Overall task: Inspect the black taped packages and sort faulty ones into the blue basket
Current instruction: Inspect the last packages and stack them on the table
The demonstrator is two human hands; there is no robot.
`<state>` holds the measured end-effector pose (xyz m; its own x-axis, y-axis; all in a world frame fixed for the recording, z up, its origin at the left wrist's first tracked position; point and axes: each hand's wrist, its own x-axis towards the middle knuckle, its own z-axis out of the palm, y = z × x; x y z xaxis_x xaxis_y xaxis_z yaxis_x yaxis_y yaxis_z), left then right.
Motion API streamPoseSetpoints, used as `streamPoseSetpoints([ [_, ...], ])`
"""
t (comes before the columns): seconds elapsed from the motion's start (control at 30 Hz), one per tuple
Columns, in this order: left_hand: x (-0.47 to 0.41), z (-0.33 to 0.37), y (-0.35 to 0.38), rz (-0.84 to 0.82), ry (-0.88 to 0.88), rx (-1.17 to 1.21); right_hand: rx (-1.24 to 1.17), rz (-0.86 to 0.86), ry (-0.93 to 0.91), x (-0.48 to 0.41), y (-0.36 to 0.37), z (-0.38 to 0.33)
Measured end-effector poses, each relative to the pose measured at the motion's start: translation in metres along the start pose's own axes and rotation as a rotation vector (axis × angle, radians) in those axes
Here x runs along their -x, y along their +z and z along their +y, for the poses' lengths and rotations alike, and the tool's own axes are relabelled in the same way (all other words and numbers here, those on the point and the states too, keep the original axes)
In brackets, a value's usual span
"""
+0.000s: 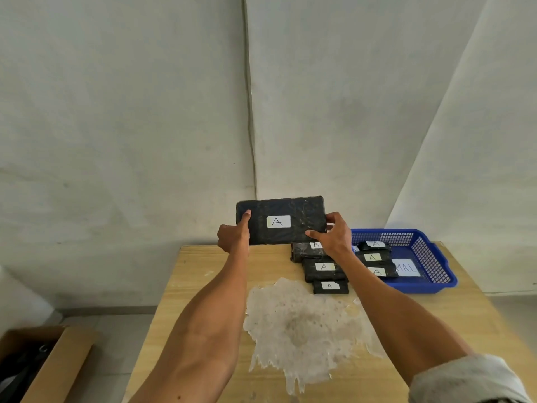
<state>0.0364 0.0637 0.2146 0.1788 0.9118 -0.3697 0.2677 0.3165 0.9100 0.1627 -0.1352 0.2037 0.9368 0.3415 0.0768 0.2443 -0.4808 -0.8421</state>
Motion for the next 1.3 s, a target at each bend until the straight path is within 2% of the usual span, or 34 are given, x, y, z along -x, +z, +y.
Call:
streamPoseSetpoints([
  [0.17,0.013,0.004,0.011,-0.091,-0.001,0.076,0.002,0.026,0.040,-0.005,-0.001,0.000],
  [0.27,0.017,0.011,0.015,-0.097,-0.083,0.153,-0.127,0.005,0.176,-0.013,-0.003,-0.006],
  [0.37,0.019,0.011,0.018,-0.087,-0.089,0.213,-0.311,0.050,0.320,-0.023,-0.003,-0.009],
  [0.5,0.012,0.002,0.021,-0.172,-0.089,0.252,-0.346,0.124,0.372,-0.028,-0.004,-0.014],
  [0.73,0.013,-0.009,0.020,-0.339,0.065,0.392,-0.411,0.147,0.373,-0.035,-0.008,-0.015],
  [0.87,0.015,-0.011,0.015,-0.377,0.096,0.416,-0.437,0.152,0.365,-0.037,-0.010,-0.016],
  [1.17,0.017,-0.010,0.011,-0.387,0.113,0.383,-0.499,0.125,0.327,-0.032,-0.009,-0.006],
  [1.3,0.015,-0.003,0.010,-0.292,0.027,0.418,-0.507,0.022,0.208,-0.026,-0.010,-0.009],
])
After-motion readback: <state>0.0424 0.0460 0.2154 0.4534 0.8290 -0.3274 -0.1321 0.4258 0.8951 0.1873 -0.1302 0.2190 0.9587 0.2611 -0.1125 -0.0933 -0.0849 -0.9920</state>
